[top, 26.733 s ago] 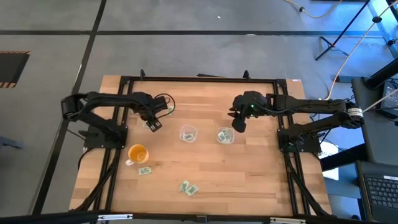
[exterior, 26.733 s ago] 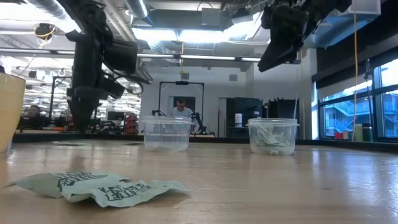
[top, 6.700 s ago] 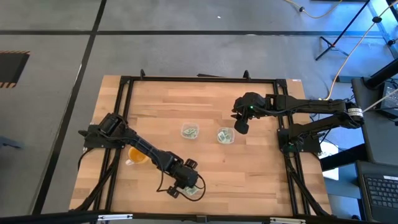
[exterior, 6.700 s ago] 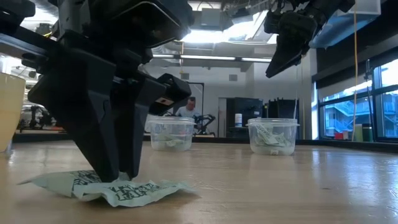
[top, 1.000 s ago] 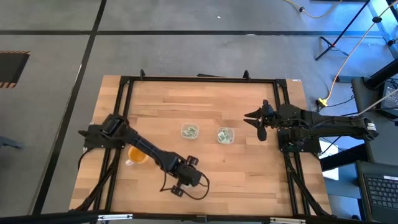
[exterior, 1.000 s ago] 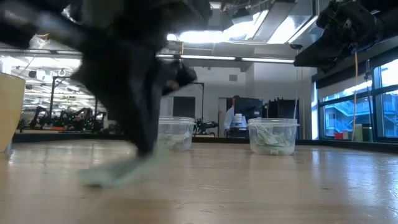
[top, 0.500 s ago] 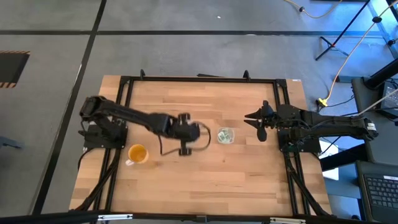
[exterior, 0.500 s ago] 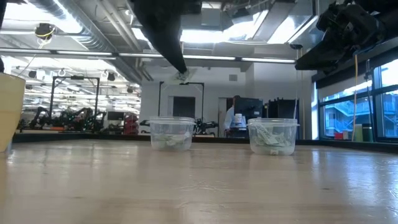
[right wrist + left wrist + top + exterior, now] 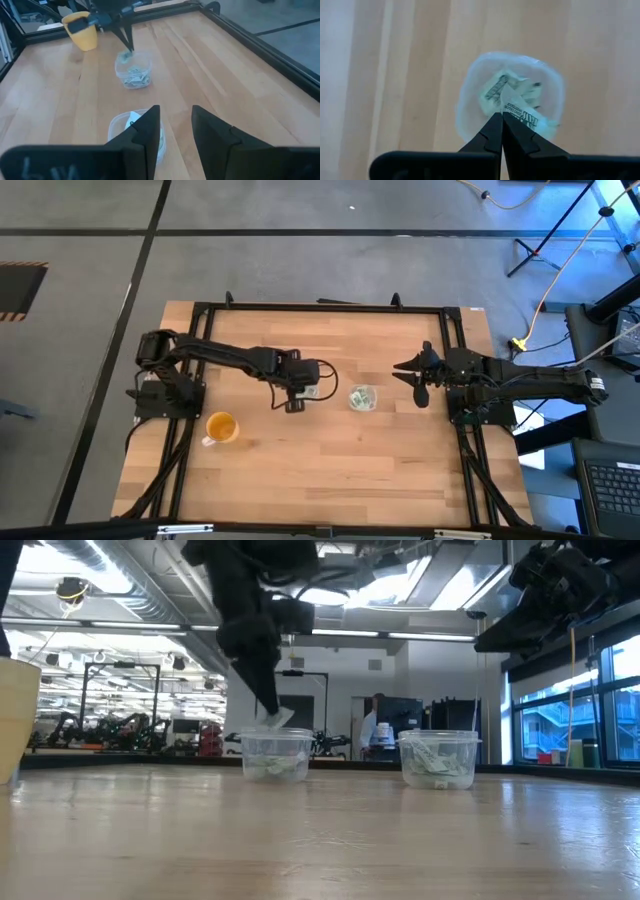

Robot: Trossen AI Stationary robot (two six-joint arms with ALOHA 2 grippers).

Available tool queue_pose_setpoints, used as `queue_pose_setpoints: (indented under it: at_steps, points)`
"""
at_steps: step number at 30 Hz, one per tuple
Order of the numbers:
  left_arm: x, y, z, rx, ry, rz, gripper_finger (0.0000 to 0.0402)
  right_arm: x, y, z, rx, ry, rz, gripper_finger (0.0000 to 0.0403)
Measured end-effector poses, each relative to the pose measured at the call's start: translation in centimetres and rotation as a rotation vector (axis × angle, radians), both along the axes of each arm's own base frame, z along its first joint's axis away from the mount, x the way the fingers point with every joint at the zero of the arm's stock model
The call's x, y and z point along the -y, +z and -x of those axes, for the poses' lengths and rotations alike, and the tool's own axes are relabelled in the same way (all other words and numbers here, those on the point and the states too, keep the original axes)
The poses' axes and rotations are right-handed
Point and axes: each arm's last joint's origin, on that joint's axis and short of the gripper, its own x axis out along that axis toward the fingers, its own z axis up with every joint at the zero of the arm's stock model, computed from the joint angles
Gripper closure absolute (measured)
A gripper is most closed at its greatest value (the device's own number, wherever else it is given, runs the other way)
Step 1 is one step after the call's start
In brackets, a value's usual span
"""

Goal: Pick and place Stevia / Truvia into bins
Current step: Put the stevia packet into the left transparent container

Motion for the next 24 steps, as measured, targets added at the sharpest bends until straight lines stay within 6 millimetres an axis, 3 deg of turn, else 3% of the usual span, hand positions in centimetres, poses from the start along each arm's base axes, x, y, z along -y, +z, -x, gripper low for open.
queue_pose_setpoints:
  at_steps: [19,24]
  points:
    - [-1.5,-2.4,0.3,0.062,0.013,-0.020,0.0395,0.0,0.1,0.0,0.008,-0.003,-0.005,0.0287]
    - [-1.3,-2.4,0.3,0.064,-0.014,0.025,0.0372,0.0,0.1,0.0,0.008,-0.003,-0.004,0.0287]
